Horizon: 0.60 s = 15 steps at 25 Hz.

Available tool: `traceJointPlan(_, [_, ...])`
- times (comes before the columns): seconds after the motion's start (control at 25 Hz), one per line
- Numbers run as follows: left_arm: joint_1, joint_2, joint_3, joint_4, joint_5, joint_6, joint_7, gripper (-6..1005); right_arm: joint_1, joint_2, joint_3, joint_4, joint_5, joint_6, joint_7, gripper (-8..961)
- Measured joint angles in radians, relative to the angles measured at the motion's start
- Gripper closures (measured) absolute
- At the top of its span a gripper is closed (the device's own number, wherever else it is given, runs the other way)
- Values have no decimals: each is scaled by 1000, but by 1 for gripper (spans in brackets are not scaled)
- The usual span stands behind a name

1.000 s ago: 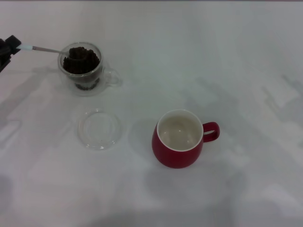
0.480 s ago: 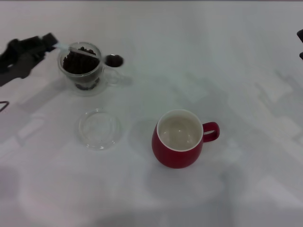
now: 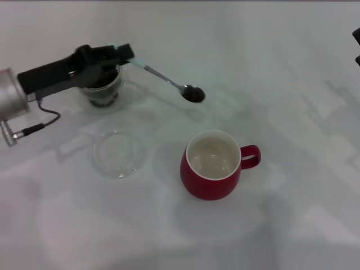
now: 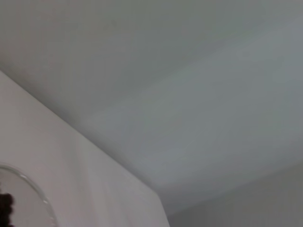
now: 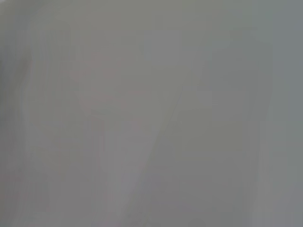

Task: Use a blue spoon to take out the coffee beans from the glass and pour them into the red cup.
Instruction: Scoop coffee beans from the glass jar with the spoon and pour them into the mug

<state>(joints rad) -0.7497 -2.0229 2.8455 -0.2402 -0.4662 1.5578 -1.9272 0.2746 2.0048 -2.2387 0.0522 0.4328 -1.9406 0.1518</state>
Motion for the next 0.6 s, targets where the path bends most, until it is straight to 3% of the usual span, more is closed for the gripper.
traceJointPlan(0.6, [-89,-23,0,13,174,5,123,872,-23,3,-6,-2,-4,-2,5,306])
